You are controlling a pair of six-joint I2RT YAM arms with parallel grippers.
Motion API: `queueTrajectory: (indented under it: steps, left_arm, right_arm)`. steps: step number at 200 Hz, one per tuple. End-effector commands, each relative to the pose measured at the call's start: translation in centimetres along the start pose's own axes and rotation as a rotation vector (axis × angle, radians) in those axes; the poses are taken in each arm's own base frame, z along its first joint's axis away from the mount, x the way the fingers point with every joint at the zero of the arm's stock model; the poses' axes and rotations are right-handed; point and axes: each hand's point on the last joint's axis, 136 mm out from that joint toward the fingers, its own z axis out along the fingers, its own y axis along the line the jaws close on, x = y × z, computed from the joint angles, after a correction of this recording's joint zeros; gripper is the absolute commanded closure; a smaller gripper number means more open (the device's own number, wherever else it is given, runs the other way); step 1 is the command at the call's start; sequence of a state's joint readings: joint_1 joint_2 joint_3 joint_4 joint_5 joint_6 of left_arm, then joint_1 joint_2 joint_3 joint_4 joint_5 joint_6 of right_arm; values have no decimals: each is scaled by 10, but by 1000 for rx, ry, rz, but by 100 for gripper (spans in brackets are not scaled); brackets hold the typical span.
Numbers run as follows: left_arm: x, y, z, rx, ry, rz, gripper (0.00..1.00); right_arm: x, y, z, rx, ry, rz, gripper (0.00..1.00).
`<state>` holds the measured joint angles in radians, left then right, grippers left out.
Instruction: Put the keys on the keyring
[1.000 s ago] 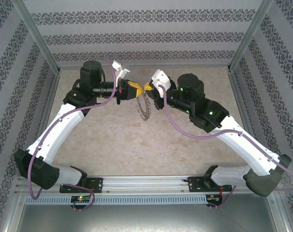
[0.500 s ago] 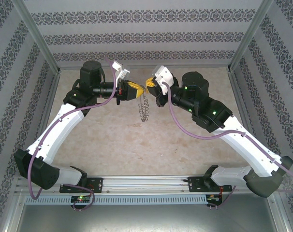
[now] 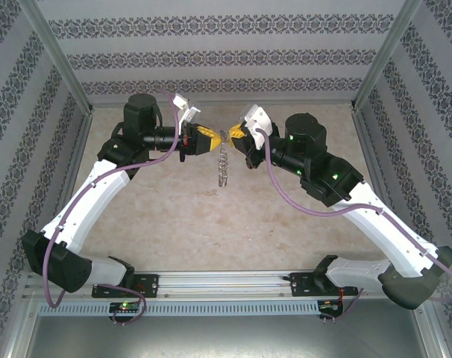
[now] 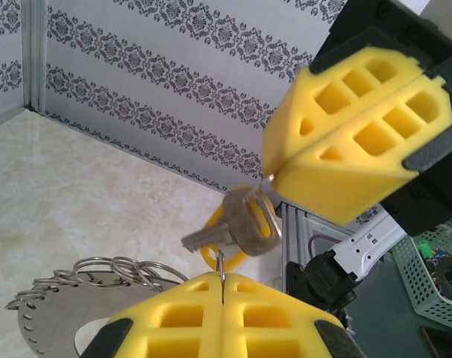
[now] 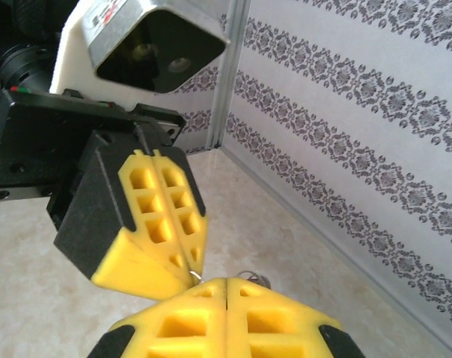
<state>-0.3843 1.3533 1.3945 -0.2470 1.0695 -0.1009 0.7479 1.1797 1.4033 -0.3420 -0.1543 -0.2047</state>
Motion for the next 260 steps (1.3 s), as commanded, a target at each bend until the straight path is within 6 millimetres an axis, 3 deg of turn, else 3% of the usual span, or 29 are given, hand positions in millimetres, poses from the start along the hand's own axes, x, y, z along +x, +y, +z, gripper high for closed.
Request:
queueTrajectory:
  steps: [1,87,260]
  left_arm:
    - [-15,-11,-5,30,-40,71,100]
    - [-14,-11,-6,29,-41,75,100]
    - [-11,-12,-6,44,-30,68,100]
  right_arm:
    - [5,4,2,-37,4,32,100]
    - [11,11,14,-81,17,47,100]
    - [5,-8,33,60,34,-100,100]
